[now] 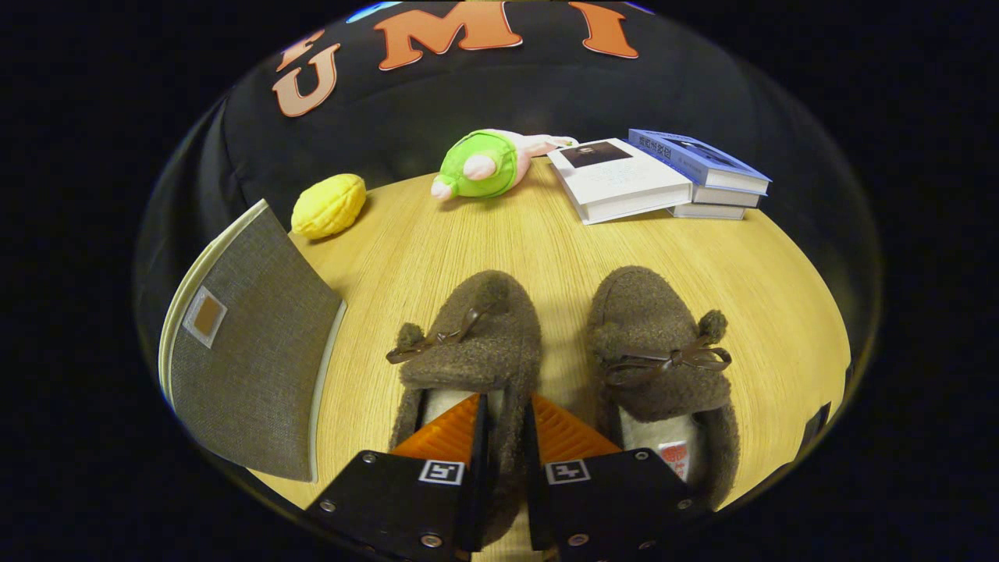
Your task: Open the storage box then place both shoes into the box .Put the left shoe in first, then the right shoe, with the right side of both shoes facing outward in a uniform manner.
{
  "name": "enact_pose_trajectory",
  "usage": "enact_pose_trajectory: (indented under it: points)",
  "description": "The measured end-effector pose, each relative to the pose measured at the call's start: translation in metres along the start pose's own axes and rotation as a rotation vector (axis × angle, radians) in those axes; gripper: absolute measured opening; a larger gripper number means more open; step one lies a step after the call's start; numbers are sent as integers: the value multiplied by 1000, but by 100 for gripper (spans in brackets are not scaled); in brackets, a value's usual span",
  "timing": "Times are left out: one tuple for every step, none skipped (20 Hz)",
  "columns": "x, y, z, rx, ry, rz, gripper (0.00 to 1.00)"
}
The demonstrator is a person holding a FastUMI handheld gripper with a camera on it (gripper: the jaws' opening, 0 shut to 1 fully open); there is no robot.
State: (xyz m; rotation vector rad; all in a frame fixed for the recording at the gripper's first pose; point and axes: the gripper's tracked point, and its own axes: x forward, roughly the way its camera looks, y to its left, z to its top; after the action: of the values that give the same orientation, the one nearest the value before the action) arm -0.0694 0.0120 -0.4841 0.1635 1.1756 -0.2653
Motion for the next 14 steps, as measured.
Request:
enact_pose_trajectory:
  points:
    - [-1, -1, 0, 23, 2, 2, 18]
    - [-2, -2, 2, 46, -3, 7, 9]
    - [-4, -1, 4, 64, -6, 20, 6]
    - [-7, 1, 7, 84, -14, 32, 4]
    - [-11, 4, 11, 107, -21, 48, 4]
    - [-15, 6, 15, 119, -32, 58, 4]
    - [-20, 8, 20, 120, -47, 64, 4]
    - [-25, 11, 25, 126, -63, 69, 4]
    - [-30, 15, 29, 135, -70, 83, 4]
    - [-36, 20, 33, 154, -76, 102, 4]
    - [-41, 27, 38, 172, -82, 127, 4]
    - [-48, 31, 44, 183, -94, 142, 4]
    - [-54, 36, 50, 181, -106, 153, 5]
    - [-60, 41, 55, 176, -118, 158, 4]
